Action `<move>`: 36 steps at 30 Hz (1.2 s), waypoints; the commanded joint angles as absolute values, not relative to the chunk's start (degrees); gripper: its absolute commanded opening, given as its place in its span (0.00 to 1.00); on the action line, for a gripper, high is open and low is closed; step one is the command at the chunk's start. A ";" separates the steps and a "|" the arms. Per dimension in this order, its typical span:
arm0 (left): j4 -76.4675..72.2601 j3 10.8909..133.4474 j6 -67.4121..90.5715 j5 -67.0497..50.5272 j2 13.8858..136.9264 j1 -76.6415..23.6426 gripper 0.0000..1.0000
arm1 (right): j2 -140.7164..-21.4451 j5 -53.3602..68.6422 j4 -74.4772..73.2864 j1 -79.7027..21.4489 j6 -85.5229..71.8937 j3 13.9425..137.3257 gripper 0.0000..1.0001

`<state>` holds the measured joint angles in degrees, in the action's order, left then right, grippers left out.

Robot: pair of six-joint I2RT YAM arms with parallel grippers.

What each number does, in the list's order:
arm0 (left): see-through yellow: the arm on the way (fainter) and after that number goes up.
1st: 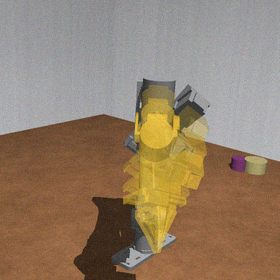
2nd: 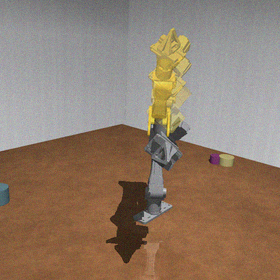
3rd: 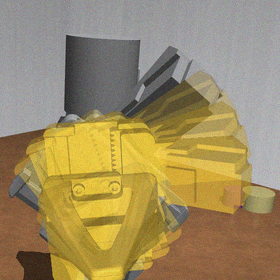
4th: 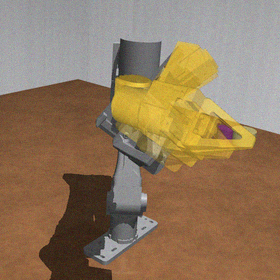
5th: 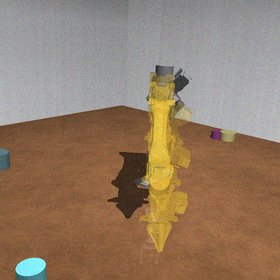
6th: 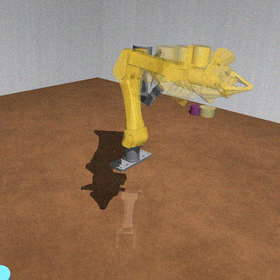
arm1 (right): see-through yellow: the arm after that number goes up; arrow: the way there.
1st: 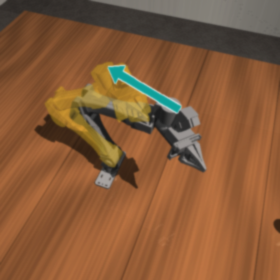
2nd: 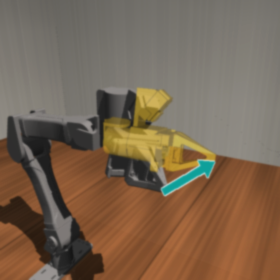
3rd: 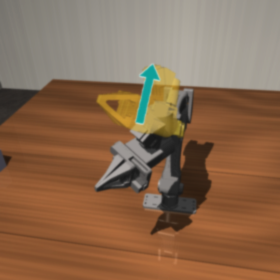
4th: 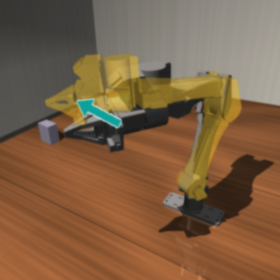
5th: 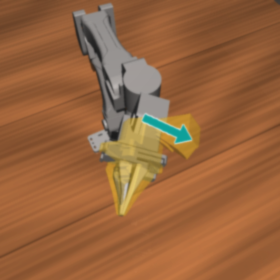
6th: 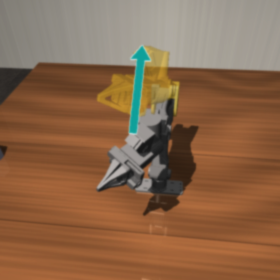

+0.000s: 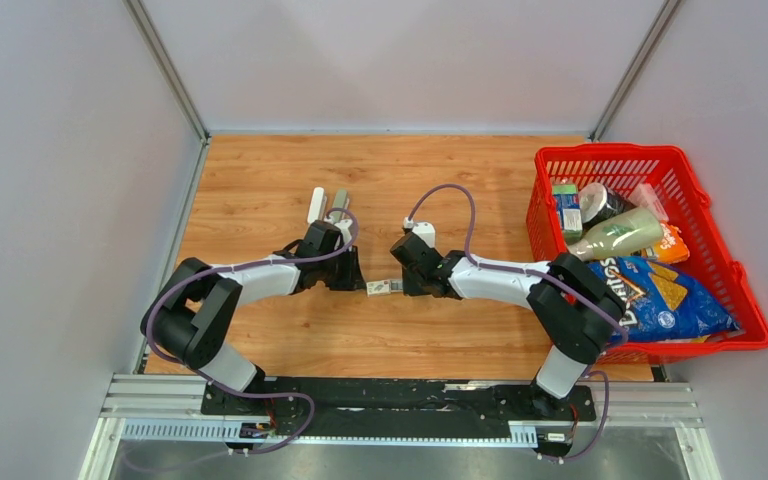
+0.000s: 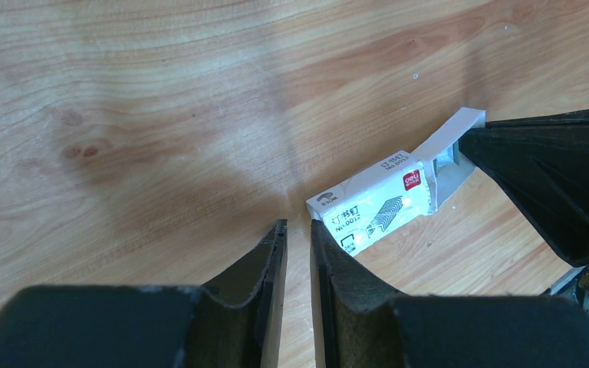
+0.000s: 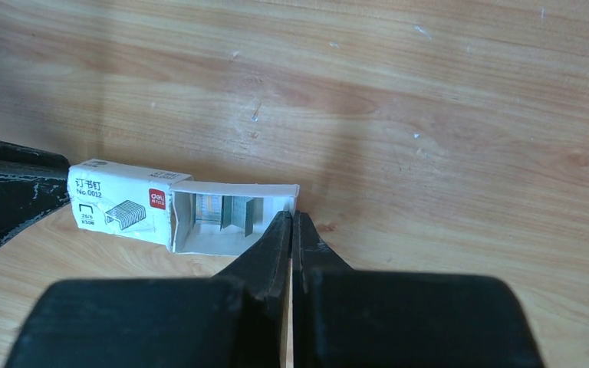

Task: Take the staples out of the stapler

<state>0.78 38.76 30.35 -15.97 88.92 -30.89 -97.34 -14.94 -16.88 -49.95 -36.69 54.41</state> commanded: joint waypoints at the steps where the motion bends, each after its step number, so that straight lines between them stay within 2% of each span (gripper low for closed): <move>1: 0.61 39.64 30.32 -15.82 90.00 -31.55 0.25 | -97.82 -16.08 -15.56 -50.01 -37.53 56.34 0.00; 16: 5.18 40.60 29.35 -11.86 87.54 -31.73 0.23 | -96.15 -20.13 -18.54 -50.27 -35.95 55.90 0.00; 36: 4.22 41.57 29.88 -12.22 89.56 -33.13 0.11 | -98.26 -20.30 -18.90 -51.85 -35.68 58.71 0.00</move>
<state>4.40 40.14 30.20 -12.86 88.84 -32.73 -97.43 -18.87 -19.55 -51.57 -36.12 56.34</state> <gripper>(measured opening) 0.118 0.007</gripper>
